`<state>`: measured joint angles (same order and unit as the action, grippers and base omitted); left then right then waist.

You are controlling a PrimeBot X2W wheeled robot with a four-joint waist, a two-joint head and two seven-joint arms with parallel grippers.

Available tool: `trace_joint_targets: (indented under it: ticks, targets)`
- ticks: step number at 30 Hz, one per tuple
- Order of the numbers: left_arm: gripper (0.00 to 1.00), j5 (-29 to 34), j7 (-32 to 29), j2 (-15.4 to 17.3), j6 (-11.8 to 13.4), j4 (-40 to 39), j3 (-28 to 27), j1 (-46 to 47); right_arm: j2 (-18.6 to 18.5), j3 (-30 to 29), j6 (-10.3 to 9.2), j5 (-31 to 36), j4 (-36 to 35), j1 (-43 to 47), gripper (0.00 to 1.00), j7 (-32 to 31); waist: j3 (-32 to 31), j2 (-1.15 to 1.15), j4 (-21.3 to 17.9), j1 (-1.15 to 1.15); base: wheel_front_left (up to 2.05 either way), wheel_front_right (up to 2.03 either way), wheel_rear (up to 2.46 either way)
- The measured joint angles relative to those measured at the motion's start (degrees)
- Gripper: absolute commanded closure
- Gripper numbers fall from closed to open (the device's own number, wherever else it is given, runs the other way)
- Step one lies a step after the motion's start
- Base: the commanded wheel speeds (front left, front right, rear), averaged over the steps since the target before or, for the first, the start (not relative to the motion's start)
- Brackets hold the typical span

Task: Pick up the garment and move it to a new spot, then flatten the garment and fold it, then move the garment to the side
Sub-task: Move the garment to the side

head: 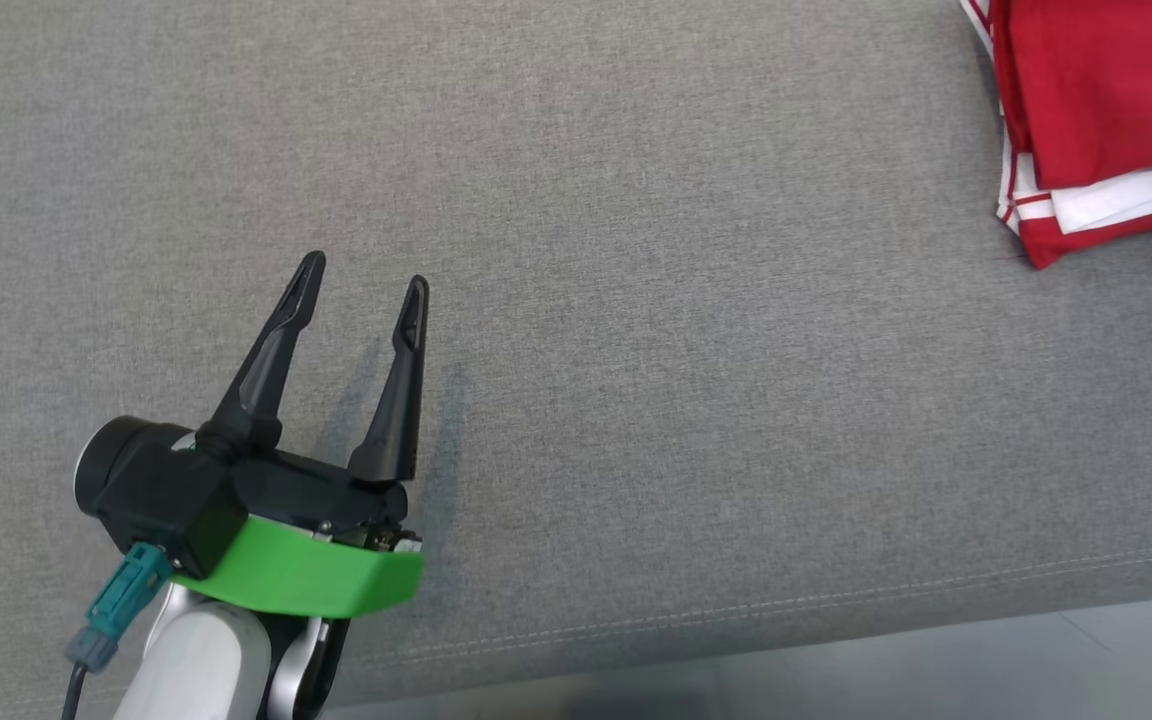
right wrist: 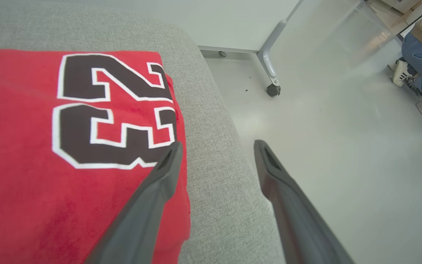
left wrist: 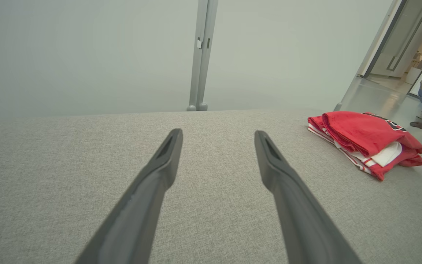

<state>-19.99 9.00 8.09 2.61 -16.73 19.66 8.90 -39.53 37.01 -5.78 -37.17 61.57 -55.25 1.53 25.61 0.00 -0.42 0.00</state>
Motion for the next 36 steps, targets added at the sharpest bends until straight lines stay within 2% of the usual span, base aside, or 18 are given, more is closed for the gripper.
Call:
trace_joint_targets:
  ticks: [4, 10, 16, 22, 28, 36]
  targets:
    - [0.0, -0.3, 0.2, 0.0, 0.0, 0.8, -0.3, 0.0, -0.9, 0.3, 0.35, 0.7, -0.2, -0.8, 0.0, 1.4, -0.9, 0.0, -0.6, 0.0, 0.0, 0.0, 0.0]
    - [0.0, -1.0, 1.2, -0.2, 0.1, 2.9, -1.3, 0.0, -0.1, 0.7, 2.29, 2.0, -3.8, -3.8, 0.0, 5.9, -3.3, 0.0, -1.8, 0.0, 0.0, 0.0, 0.0]
    - [0.0, -3.1, 2.1, -0.5, 0.9, 5.4, -4.0, -0.4, 4.6, 2.1, 3.79, 2.7, -7.2, -4.4, 0.0, 10.3, -6.3, 0.0, -3.1, 0.0, 0.0, 0.0, 0.0]
    - [0.0, -4.5, 3.0, -0.6, 1.9, 8.4, -7.7, -2.0, 10.4, 2.5, 5.27, 2.1, -9.6, -3.2, 0.0, 12.1, -9.6, 0.0, -4.6, 0.0, 0.0, 0.0, 0.0]
    - [0.0, -5.6, 3.7, -1.8, 2.8, 11.0, -11.6, -3.6, 13.2, 2.3, 4.63, 1.7, -10.3, 1.2, 0.0, 12.4, -13.2, 0.0, -5.6, 0.0, 0.0, 0.0, 0.0]
    - [0.0, -5.6, 4.2, -2.7, 3.5, 13.8, -14.7, -6.1, 16.9, -0.7, 3.19, -1.0, -15.2, 7.4, 0.0, 13.1, -17.2, 0.0, -5.8, 0.0, 0.0, 0.0, 0.0]
